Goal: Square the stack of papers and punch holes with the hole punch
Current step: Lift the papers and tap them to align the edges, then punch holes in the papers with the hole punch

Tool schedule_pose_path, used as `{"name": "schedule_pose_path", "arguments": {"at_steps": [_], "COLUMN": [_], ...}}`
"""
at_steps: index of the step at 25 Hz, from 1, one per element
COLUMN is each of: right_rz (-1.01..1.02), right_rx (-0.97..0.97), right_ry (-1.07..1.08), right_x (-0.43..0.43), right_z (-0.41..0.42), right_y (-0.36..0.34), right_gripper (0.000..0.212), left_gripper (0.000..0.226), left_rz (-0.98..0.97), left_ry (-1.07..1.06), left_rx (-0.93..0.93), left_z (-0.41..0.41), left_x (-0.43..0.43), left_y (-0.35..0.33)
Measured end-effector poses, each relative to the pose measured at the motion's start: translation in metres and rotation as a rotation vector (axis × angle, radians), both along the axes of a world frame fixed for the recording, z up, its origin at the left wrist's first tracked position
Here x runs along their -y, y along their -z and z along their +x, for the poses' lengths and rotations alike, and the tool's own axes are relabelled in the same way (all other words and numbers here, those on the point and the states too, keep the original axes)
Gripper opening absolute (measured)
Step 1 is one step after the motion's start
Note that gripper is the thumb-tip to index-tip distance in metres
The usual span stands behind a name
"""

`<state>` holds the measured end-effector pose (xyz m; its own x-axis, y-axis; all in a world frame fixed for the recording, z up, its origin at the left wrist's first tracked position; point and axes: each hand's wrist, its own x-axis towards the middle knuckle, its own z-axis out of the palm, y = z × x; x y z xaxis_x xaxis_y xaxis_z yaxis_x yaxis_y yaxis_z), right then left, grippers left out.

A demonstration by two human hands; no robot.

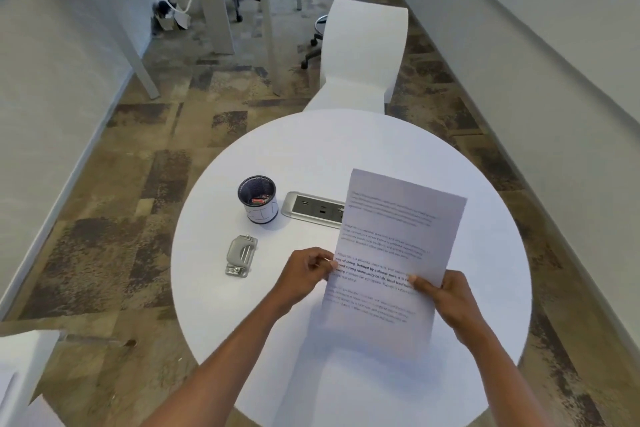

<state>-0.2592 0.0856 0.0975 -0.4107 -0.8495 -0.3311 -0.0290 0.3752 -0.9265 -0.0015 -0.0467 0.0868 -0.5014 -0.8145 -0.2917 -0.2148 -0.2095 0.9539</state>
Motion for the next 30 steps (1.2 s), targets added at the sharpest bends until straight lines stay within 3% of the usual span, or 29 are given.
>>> {"name": "schedule_pose_path", "arguments": {"at_steps": [3,5,8,10,20,30], "right_rz": [0.014,0.032,0.069,0.092,0.081,0.106], "right_rx": [0.074,0.127,0.159,0.154,0.213,0.227], "right_ry": [0.106,0.137,0.171,0.184,0.22,0.307], "right_x": [-0.008,-0.015,-0.024,-0.026,-0.037,-0.075], "right_z": [0.013,0.018,0.022,0.023,0.008,-0.008], "right_y": [0.016,0.025,0.033,0.034,0.023,0.035], "right_gripper": [0.013,0.018,0.016,0.014,0.017,0.019], "left_gripper": [0.021,0.01,0.027,0.034,0.011,0.016], "left_rz": [-0.055,-0.157,-0.098,-0.039,-0.015,0.158], "left_ry": [-0.327,-0.582,-0.75,-0.7,-0.555,-0.356], "left_rx": [0.109,0.345,0.616,0.611,0.483,0.275], "left_z": [0.047,0.083,0.123,0.132,0.11,0.007], "left_x": [0.022,0.046,0.074,0.086,0.084,0.019], "left_y": [0.009,0.023,0.044,0.056,0.074,0.066]}}
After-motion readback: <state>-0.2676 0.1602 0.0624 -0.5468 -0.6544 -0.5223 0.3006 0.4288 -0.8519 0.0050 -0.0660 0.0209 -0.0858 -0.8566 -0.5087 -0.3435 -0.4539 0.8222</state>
